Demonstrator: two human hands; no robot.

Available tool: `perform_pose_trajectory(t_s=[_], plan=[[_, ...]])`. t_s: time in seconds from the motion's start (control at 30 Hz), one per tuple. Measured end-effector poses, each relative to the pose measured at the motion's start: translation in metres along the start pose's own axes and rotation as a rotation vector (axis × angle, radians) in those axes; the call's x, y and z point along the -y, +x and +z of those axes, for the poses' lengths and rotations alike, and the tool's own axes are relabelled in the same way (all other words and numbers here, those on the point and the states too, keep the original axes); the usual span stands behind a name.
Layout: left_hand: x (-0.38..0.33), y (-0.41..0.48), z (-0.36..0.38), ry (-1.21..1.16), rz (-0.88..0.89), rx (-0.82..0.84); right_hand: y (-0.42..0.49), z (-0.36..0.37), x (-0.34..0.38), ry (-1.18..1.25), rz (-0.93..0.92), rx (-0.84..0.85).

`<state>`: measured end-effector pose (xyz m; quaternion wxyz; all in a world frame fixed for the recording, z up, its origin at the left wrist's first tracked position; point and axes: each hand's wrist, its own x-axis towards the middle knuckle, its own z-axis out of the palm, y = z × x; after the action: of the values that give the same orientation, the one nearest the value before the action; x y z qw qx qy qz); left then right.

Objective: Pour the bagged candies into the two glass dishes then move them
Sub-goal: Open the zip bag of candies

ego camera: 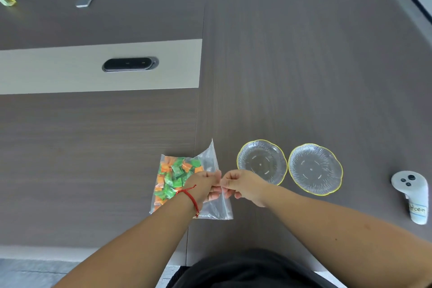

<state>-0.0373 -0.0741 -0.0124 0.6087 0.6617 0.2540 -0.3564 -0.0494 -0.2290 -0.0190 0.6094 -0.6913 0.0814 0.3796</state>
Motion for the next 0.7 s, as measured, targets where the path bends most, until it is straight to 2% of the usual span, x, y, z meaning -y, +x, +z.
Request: perform_pose_trajectory(t_s=[0.13, 0.3, 0.4, 0.47, 0.57, 0.63, 0.7], plan=[[-0.001, -0.003, -0.004, 0.043, 0.104, 0.003, 0.001, -0.003, 0.000, 0.059, 0.003, -0.002], [-0.005, -0.009, -0.009, 0.141, 0.193, 0.012, -0.008, -0.001, 0.012, -0.114, -0.043, 0.011], [-0.007, -0.013, -0.006, 0.391, 0.314, -0.031, -0.011, 0.000, 0.015, -0.198, -0.054, -0.033], [-0.007, -0.012, -0.004, 0.575, 0.398, -0.077, -0.009, 0.002, 0.014, -0.336, -0.087, -0.131], [-0.006, -0.007, -0.001, 0.730, 0.474, -0.109, -0.004, 0.005, 0.003, -0.606, -0.182, -0.316], [-0.007, -0.007, 0.001, 0.737, 0.478, -0.156, -0.001, 0.001, -0.004, -0.573, -0.169, -0.456], [-0.010, -0.007, -0.002, 0.688, 0.464, -0.202, 0.001, -0.015, -0.012, -0.477, -0.069, -0.571]])
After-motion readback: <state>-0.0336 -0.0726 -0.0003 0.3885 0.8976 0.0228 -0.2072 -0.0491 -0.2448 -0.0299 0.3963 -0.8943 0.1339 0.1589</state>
